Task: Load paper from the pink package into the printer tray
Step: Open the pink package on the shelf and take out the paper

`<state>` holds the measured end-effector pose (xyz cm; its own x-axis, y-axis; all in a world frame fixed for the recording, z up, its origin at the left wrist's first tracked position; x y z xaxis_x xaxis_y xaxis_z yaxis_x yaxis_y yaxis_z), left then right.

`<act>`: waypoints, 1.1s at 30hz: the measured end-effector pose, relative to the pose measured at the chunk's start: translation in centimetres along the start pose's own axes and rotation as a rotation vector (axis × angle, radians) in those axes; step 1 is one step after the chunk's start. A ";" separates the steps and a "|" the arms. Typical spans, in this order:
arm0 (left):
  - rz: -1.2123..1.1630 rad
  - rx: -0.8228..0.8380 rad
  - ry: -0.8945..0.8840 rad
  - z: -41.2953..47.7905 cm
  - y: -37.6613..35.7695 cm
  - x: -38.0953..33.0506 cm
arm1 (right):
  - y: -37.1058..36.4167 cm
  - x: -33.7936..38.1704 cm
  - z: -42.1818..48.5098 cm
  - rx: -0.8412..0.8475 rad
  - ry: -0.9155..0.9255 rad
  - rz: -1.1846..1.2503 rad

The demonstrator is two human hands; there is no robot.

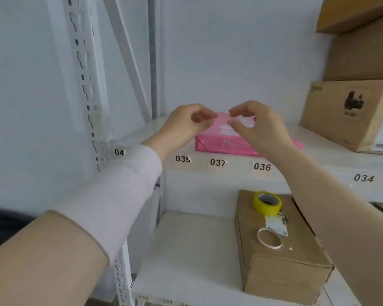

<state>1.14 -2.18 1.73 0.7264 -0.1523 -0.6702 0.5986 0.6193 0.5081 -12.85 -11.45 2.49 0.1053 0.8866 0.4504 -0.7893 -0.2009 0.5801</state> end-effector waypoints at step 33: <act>0.743 0.038 -0.745 -0.1 -0.4 3.2 | -3.0 -4.2 0.3 0.032 0.212 -0.115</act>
<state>3.20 -2.89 -0.69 0.9316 -0.1868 0.3118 -0.0814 0.7287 0.6800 -10.76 -14.69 -0.88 0.0611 0.9713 0.2297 -0.7595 -0.1040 0.6421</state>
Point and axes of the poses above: each hand's wrist, its own z-axis towards the middle knuckle, its own y-axis out of the back of the hand, x = y × z, the point moved 3 cm from there along z, towards the middle knuckle, and after that the axes turned 4 degrees about x, right-handed, at the moved point
